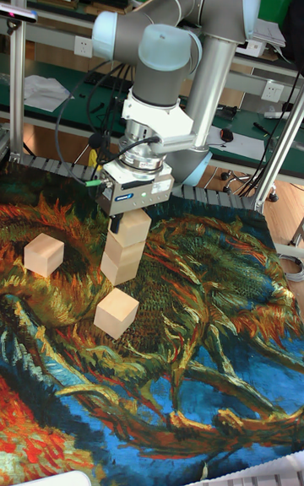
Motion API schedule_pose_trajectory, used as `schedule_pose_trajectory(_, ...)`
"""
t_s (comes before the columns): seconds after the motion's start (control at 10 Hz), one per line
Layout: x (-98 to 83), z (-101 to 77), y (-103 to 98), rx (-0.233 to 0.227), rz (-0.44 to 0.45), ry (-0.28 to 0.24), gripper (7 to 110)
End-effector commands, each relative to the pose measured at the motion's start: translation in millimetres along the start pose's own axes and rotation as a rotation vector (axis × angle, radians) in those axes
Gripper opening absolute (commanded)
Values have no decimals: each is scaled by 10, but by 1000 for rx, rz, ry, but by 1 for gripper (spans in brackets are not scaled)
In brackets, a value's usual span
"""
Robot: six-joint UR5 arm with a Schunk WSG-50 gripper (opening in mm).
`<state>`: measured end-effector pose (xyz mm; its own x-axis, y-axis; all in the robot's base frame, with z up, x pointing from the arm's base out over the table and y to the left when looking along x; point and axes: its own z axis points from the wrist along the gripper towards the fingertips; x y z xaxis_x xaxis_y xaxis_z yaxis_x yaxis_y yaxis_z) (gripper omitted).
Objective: Stack the blocks in a vertical line of five
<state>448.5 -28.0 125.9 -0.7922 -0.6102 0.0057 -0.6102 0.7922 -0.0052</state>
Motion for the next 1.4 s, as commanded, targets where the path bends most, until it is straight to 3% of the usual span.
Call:
schedule_pose_trajectory(0.0, -118, -49, -23, 13, 1, -56, 22)
schedule_pose_trajectory(0.3, -96, 48, 18, 24, -1, -52, 22)
schedule_pose_trajectory(0.7, 13, -51, 56, 29, -10, -40, 22)
schedule_pose_trajectory(1.3, 4, 25, 26, 30, 17, -49, 22)
